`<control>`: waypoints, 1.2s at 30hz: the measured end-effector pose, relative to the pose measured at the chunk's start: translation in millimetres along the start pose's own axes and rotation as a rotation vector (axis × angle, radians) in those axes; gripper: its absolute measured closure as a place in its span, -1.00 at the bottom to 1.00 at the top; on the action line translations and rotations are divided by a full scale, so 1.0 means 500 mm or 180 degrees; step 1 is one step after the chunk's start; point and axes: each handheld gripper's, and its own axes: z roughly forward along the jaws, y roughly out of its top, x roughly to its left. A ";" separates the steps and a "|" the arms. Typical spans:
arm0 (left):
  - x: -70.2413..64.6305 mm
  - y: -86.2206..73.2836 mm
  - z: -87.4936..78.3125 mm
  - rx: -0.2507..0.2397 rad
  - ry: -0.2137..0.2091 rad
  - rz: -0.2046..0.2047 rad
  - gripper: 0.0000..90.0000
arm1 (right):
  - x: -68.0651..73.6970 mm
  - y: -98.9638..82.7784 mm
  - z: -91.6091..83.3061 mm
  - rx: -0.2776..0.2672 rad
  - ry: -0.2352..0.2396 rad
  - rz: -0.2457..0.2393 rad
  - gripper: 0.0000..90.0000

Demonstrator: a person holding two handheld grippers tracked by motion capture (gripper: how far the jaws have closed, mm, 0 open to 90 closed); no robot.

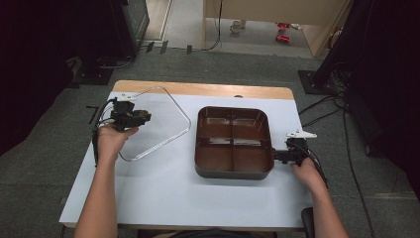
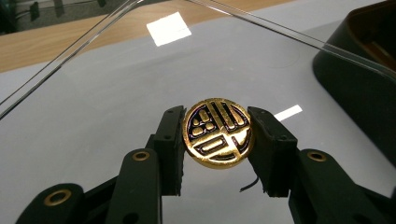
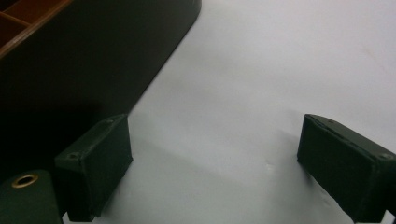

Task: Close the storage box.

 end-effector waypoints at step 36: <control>-0.247 0.095 0.058 -0.0041 -0.0810 0.0694 0.32 | 0.000 0.000 0.000 0.0001 -0.0003 -0.0003 -0.79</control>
